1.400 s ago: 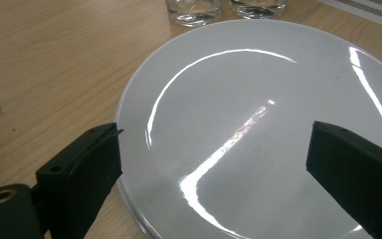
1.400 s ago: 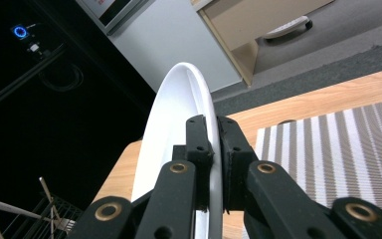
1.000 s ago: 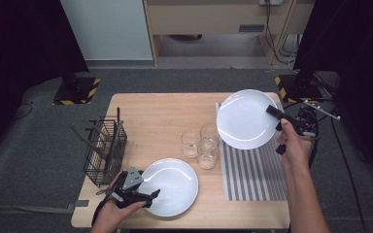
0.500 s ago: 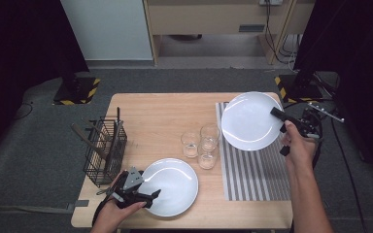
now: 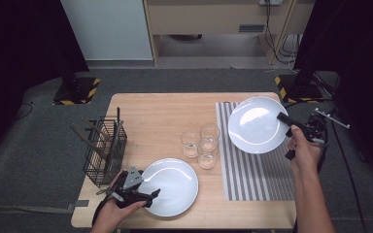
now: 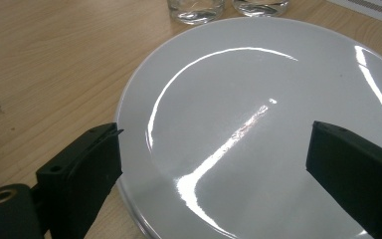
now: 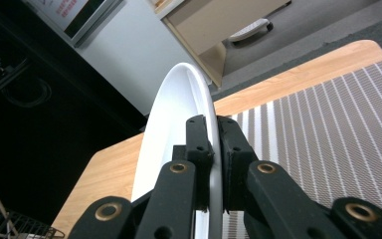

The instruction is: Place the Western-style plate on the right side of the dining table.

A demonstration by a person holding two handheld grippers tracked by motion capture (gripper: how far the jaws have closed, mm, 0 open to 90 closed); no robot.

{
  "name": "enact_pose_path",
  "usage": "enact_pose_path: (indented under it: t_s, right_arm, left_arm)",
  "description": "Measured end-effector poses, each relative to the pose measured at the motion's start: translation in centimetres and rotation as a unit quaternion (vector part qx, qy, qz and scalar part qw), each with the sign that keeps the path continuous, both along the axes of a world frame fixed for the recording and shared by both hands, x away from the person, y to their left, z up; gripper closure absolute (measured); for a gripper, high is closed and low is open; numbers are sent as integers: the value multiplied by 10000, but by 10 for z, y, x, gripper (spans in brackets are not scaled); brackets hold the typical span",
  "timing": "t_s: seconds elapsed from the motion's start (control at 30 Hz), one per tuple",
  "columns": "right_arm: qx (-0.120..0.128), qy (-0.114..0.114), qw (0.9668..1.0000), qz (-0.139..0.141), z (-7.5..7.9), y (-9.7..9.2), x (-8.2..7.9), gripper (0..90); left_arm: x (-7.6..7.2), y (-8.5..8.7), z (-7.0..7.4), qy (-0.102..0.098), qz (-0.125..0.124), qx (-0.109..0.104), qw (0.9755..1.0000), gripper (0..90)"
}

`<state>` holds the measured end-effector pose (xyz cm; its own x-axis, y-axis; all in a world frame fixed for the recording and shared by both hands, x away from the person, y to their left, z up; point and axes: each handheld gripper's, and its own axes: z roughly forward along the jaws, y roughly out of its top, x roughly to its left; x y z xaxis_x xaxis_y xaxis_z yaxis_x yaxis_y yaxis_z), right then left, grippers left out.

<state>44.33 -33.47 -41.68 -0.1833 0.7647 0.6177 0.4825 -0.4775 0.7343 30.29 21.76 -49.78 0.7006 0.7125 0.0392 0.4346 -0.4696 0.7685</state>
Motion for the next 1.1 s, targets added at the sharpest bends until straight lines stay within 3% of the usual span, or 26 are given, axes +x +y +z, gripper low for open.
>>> enact_pose_path:
  t_s: [0.3, 1.1]
  right_arm:
    - [-17, 126, 9999, -83, -14, -6, 4, 858]
    - [-88, 301, 9994, -112, -31, -10, 8, 858]
  left_arm:
    - [-1, 0, 0, -10, 7, -2, 10000, 65]
    - [-1, -1, 0, 0, -16, 14, 10000, 65]
